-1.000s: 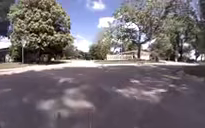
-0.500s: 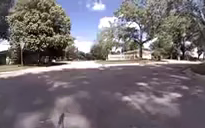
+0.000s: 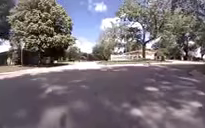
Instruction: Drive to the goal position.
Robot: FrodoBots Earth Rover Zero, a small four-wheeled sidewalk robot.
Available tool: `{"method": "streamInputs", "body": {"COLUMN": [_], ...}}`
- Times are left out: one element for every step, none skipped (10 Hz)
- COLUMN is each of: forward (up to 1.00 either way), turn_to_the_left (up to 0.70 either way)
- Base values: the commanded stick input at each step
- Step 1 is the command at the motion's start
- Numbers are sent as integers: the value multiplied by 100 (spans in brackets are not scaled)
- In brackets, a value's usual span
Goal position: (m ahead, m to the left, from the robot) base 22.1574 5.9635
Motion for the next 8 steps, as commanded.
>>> {"method": "streamInputs", "body": {"forward": [85,85,85,85,85,85,85,85], "turn_to_the_left": [0,0,0,0,0,0,0,0]}}
